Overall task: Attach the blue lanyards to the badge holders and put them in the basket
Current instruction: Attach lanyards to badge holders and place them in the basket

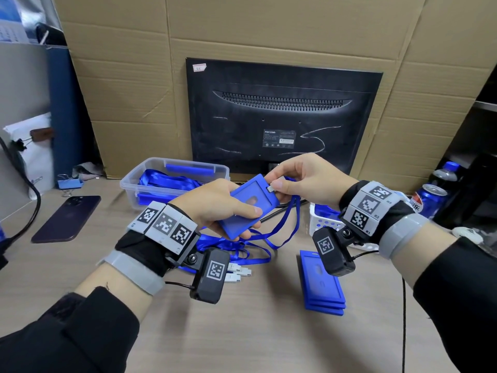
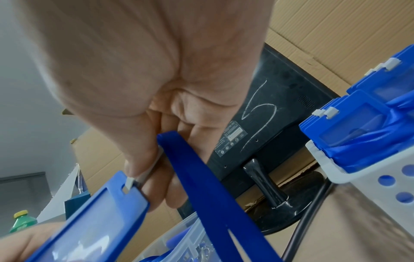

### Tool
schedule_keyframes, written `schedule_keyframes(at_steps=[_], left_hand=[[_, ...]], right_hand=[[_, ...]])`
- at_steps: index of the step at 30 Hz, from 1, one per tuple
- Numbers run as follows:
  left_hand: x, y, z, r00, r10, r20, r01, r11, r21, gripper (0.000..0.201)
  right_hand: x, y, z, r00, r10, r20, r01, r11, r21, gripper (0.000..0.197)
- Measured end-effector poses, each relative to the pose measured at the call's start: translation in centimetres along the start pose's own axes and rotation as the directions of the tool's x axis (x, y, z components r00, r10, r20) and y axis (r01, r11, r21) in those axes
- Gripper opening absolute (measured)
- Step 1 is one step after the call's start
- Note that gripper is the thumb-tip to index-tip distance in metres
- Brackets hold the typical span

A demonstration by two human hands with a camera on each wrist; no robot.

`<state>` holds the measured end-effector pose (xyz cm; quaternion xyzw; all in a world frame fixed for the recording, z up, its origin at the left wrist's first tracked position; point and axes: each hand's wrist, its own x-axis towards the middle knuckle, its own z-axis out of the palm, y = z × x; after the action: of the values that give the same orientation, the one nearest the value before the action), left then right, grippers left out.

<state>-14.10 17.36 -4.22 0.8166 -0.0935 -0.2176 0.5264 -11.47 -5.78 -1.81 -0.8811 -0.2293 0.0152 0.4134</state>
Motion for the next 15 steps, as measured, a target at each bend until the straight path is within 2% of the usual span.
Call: schedule_keyframes(at_steps=[5, 11, 15], left_hand=[[-0.2, -0.1, 0.1, 0.999, 0.044, 0.006, -0.044, 0.999, -0.014, 0.026], [-1.2, 0.3, -0.1, 0.987, 0.155, 0.036, -0.153, 0.987, -0.057, 0.018], [-1.4, 0.8, -0.1, 0.971, 0.239, -0.021, -0.239, 0.955, -0.178, 0.026]], right_hand=[[0.2, 0.1, 0.0, 0.998, -0.035, -0.044, 0.033, 0.998, -0.05, 0.017], [0.2, 0.8, 0.4, 0.997, 0.054, -0.055, -0.049, 0.994, 0.101, 0.031], [0.1, 0.8, 1.0, 0.995, 0.062, -0.077, -0.066, 0.997, -0.051, 0.045]])
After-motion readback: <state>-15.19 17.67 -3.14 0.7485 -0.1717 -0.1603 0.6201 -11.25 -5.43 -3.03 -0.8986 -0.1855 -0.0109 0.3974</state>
